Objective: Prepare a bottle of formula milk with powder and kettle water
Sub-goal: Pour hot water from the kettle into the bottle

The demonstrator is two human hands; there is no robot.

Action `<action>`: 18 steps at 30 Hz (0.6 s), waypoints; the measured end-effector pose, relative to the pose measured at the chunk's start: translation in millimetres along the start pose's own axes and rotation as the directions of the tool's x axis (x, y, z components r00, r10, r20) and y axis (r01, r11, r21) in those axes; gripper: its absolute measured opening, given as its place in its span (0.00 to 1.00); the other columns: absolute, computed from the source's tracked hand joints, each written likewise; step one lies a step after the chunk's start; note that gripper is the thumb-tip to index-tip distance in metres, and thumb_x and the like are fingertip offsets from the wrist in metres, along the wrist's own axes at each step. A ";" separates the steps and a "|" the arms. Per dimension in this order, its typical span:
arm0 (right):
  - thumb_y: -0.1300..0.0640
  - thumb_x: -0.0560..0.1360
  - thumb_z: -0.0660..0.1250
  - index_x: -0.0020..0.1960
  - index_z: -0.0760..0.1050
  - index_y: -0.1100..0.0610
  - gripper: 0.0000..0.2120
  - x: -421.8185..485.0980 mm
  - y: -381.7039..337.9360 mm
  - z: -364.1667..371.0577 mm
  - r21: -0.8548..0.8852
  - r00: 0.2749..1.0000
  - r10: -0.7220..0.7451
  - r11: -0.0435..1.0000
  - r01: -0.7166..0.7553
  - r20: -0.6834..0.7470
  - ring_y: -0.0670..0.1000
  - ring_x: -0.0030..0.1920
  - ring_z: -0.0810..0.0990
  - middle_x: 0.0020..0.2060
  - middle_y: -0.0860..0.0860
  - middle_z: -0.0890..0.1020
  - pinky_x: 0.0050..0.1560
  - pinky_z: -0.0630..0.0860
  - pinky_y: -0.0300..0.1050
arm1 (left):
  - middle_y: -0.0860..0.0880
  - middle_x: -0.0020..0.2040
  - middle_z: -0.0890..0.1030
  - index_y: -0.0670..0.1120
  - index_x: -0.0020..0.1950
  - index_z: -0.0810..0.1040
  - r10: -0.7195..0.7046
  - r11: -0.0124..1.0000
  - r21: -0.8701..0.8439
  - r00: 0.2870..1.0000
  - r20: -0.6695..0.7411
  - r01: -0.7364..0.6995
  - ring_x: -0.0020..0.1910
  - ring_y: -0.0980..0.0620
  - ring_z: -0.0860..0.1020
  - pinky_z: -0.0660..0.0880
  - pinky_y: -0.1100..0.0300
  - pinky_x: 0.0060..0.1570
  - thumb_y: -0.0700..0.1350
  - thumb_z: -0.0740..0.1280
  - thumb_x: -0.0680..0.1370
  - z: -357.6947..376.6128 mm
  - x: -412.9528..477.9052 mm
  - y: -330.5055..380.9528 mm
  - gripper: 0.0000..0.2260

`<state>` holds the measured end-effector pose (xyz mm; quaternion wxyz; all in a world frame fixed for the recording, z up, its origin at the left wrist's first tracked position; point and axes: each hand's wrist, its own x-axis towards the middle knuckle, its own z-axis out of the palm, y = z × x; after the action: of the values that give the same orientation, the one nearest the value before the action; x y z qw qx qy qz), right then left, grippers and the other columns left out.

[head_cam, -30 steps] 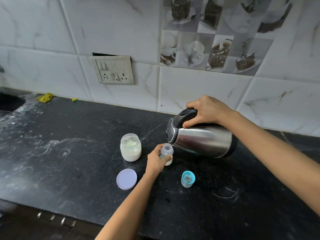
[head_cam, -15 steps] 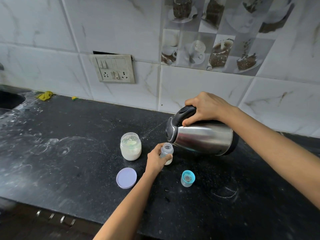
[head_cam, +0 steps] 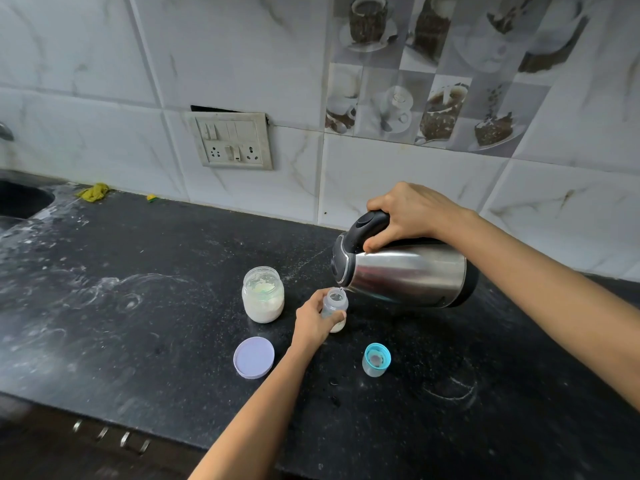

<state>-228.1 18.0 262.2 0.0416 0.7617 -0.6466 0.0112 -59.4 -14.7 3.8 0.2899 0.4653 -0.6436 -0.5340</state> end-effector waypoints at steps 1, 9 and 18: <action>0.35 0.63 0.74 0.36 0.72 0.55 0.24 0.2 -0.5 -0.6 0.000 1.000 0.000 1.000 0.000 0.000 0.52 0.32 0.74 0.27 0.52 0.75 0.29 0.65 0.44 | 0.54 0.57 0.81 0.55 0.61 0.75 0.000 1.000 -0.002 1.000 -0.002 0.000 0.58 0.55 0.77 0.73 0.55 0.63 0.42 0.75 0.70 0.1 0.0 0.3 0.22; 0.36 0.64 0.74 0.37 0.73 0.56 0.24 -0.1 -5.1 -5.2 -0.023 1.000 -0.008 1.000 0.008 0.009 0.50 0.31 0.73 0.26 0.51 0.73 0.27 0.62 0.43 | 0.54 0.58 0.80 0.55 0.62 0.74 0.000 1.000 -0.007 1.000 0.000 0.000 0.58 0.55 0.77 0.72 0.54 0.63 0.43 0.75 0.71 -0.1 -0.2 0.2 0.22; 0.36 0.64 0.75 0.35 0.71 0.55 0.23 0.5 -7.3 -8.8 -0.032 1.000 -0.009 0.999 0.010 0.022 0.50 0.31 0.72 0.26 0.50 0.73 0.28 0.62 0.44 | 0.54 0.58 0.80 0.55 0.62 0.74 -0.006 1.000 -0.015 1.000 -0.001 0.006 0.58 0.55 0.77 0.72 0.55 0.63 0.43 0.75 0.70 0.3 -0.5 -1.1 0.22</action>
<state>-220.5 19.3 270.7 0.0467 0.7640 -0.6435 -0.0075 -59.2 -14.1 2.7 0.2920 0.4652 -0.6382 -0.5394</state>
